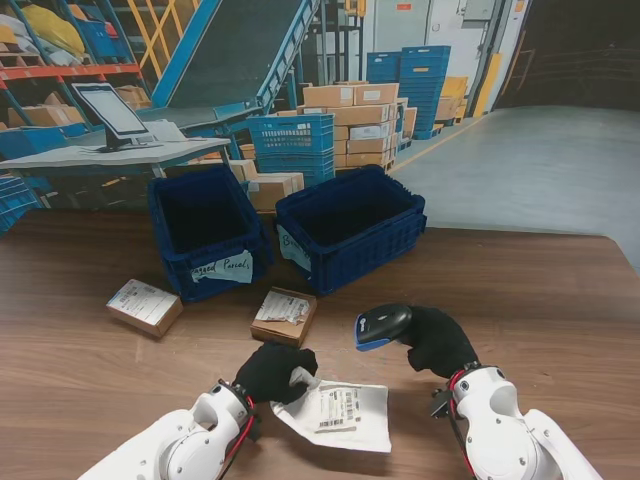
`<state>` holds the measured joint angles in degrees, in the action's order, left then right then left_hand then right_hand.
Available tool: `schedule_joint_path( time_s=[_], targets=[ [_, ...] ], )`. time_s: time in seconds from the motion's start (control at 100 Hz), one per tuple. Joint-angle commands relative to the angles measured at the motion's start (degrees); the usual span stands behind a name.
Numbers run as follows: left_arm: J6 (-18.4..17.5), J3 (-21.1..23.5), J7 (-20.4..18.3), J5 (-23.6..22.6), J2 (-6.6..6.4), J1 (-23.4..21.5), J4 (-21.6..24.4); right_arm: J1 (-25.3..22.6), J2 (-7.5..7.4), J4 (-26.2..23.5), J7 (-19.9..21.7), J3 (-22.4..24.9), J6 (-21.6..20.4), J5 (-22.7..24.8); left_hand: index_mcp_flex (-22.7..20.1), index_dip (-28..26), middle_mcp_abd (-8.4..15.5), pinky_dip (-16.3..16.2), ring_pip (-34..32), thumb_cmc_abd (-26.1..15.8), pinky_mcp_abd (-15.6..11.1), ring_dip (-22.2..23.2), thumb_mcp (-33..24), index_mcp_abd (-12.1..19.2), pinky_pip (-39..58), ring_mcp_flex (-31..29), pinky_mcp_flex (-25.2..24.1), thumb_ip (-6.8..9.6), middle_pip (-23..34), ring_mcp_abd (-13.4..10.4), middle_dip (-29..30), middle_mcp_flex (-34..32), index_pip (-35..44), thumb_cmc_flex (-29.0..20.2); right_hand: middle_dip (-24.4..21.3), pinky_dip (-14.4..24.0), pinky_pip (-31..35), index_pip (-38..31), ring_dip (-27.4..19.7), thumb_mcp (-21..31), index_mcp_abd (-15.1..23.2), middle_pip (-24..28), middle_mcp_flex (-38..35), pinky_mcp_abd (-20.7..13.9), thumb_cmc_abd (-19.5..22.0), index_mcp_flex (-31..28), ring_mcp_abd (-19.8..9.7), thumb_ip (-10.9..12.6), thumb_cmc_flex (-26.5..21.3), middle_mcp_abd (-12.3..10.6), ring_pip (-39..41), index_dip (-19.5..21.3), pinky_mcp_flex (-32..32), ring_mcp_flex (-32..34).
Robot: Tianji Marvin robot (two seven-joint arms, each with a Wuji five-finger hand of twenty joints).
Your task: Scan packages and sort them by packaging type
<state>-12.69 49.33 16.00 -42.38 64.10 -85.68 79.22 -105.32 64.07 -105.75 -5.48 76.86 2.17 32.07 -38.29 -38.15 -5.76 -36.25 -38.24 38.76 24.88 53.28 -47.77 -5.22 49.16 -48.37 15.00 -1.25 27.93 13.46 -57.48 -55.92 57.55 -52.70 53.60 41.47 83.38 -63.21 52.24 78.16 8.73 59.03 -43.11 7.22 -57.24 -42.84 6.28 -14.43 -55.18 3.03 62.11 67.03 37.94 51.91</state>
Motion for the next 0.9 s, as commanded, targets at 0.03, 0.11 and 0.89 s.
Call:
schedule_joint_path(
  time_s=[0.03, 0.11, 0.89],
  targets=[
    [1.2, -0.1, -1.3, -0.8, 0.08, -1.8, 1.0, -0.1, 0.39, -0.3, 0.8, -0.2, -0.3, -0.1, -1.2, 0.4, -0.4, -1.2, -6.4, 1.3, 5.4, 2.0, -0.6, 1.7, 3.8, -5.3, 2.9, -0.5, 1.3, 2.7, -0.6, -1.6, 1.6, -3.6, 0.1, 1.6, 3.1, -5.2, -0.2, 6.3, 1.9, 0.3, -0.5, -2.6, 4.1, -1.9, 1.7, -0.1, -5.5, -0.1, 0.9, 0.8, 0.7, 1.1],
    [1.9, 0.3, -1.1, -1.1, 0.13, -2.2, 2.3, -0.1, 0.41, -0.2, 0.8, -0.3, -0.4, -0.1, -1.3, 0.6, -0.7, -1.4, -6.7, 1.4, 5.6, 2.3, -0.8, 1.6, 4.2, -5.7, 3.1, -0.51, 1.4, 2.7, -0.5, -1.8, 1.7, -3.6, 0.1, 1.6, 3.1, -5.2, -0.2, 6.3, 1.9, 0.3, -0.5, -2.6, 4.1, -1.9, 1.7, 0.0, -5.5, -0.1, 0.9, 0.8, 0.7, 1.1],
    [4.7, 3.4, 0.5, -2.7, 0.31, -5.4, 9.1, 0.7, 0.32, 1.0, 1.1, -1.2, -1.6, -0.5, -1.7, 0.8, -1.9, -2.3, -12.8, 1.5, 6.6, 3.7, -1.1, 0.4, 5.5, -7.4, 4.4, -0.66, 1.6, 2.3, -0.5, -2.6, 1.2, -3.8, 0.1, 1.6, 3.1, -5.1, -0.2, 6.2, 2.0, 0.2, -0.4, -2.7, 4.2, -1.9, 1.6, 0.0, -5.5, -0.1, 0.9, 0.8, 0.8, 1.1]
  ],
)
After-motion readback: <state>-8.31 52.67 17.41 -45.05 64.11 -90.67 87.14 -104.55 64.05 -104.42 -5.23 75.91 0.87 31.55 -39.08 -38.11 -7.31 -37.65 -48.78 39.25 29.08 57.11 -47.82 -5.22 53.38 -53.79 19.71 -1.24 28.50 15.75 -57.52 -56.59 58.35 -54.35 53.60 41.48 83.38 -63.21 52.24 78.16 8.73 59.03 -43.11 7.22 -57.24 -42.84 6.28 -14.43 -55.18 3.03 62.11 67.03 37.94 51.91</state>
